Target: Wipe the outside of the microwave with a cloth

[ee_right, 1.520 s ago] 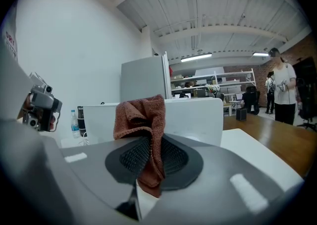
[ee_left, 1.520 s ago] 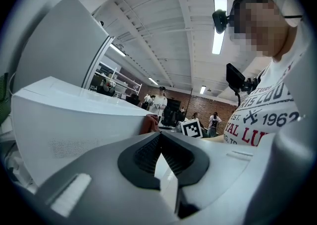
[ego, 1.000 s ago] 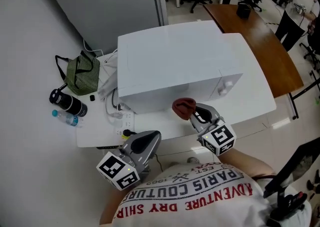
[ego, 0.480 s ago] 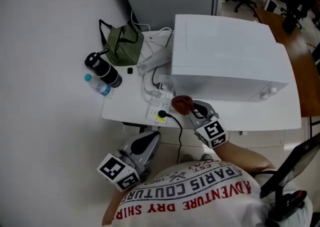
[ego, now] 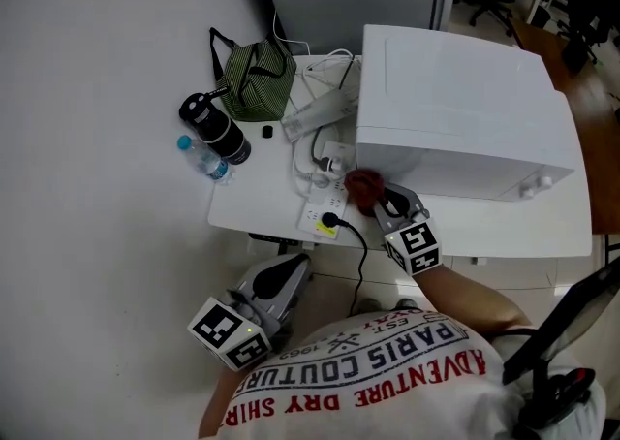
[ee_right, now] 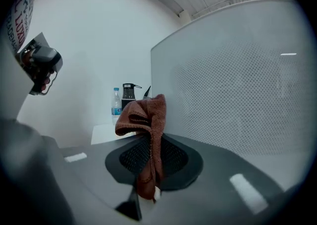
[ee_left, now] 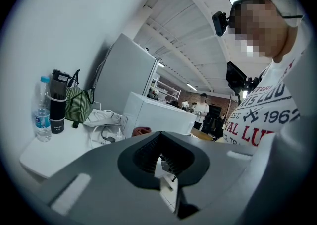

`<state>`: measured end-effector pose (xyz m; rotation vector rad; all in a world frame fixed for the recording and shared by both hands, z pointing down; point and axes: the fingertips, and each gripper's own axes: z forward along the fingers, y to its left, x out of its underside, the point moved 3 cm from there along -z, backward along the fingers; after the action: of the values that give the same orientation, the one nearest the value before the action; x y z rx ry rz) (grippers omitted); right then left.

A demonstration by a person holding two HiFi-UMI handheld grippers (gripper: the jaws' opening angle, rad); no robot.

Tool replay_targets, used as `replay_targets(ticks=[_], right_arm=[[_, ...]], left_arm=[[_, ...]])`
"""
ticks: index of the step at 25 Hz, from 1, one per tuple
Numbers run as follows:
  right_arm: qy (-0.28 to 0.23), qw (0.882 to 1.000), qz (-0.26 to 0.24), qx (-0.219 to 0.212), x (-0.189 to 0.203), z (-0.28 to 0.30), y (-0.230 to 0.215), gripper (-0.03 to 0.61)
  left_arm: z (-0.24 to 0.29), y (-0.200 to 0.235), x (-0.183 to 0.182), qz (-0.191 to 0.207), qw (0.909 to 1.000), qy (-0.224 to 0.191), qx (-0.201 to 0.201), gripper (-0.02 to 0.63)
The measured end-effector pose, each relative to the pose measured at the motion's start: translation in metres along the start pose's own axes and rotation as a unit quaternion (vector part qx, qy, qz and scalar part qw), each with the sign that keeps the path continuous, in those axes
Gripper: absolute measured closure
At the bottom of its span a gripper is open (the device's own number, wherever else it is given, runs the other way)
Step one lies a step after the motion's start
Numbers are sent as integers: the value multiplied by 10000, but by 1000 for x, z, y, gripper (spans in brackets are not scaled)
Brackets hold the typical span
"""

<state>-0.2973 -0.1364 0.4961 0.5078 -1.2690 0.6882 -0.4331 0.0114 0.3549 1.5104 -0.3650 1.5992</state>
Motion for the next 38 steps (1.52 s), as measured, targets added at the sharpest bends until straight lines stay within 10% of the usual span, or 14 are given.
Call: replay_targets(ticks=[11, 25, 38], right_arm=[[62, 9964, 91, 835, 15, -78, -78, 535], [85, 9579, 951, 2708, 47, -220, -195, 535], [141, 9605, 1009, 2590, 33, -263, -160, 535]], left_arm=[[80, -33, -6, 236, 9952, 250, 920, 607], [181, -123, -8, 705, 9607, 775, 2570, 607], [183, -137, -6, 755, 9484, 780, 2978, 607]])
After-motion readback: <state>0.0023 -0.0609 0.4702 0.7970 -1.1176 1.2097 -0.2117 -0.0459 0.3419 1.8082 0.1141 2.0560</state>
